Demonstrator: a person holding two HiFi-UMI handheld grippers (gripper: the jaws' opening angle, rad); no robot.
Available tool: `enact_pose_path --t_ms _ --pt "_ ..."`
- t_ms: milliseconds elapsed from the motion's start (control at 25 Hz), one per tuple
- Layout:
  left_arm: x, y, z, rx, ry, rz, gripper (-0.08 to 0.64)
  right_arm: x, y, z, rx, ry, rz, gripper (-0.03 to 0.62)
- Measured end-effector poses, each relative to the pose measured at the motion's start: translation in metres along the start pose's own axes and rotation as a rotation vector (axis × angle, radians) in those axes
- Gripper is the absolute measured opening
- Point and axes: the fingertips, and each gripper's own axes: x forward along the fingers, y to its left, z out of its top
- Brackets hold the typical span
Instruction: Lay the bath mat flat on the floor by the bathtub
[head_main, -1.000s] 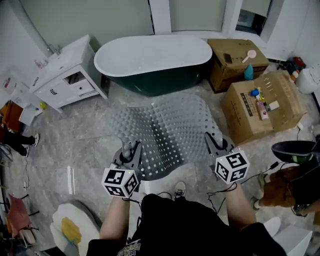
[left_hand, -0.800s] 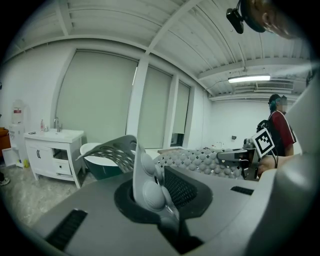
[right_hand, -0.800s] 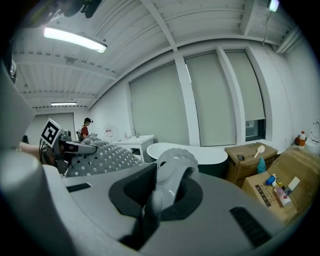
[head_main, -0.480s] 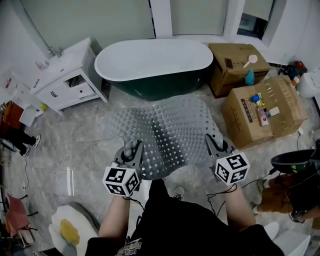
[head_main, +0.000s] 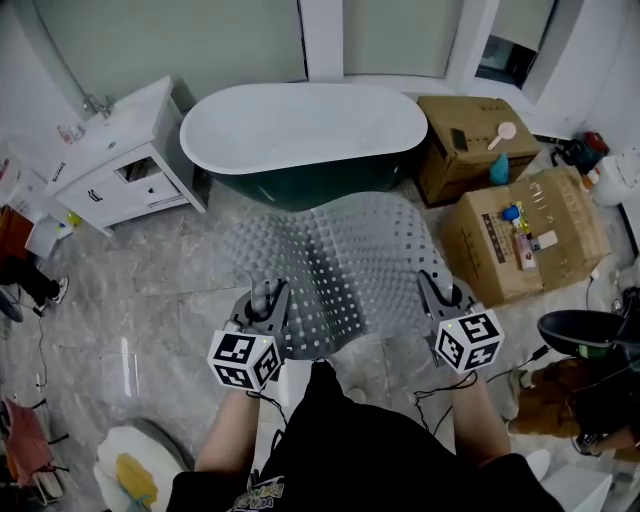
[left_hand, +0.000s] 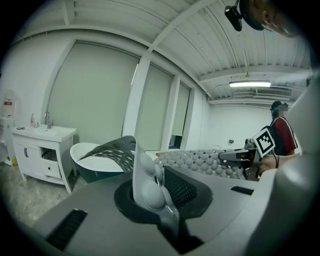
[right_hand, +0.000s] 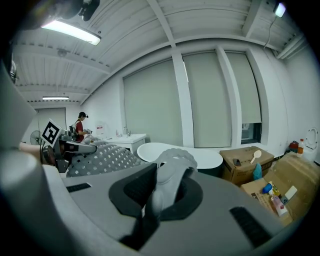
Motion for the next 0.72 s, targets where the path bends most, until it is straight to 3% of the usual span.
enact_pose_path --t_ms 720 --pt "0.106 0.164 0.057 -0.027 -0.009 -0.002 0.055 0.186 -0.001 0.075 -0.033 0.012 -0.020 0.029"
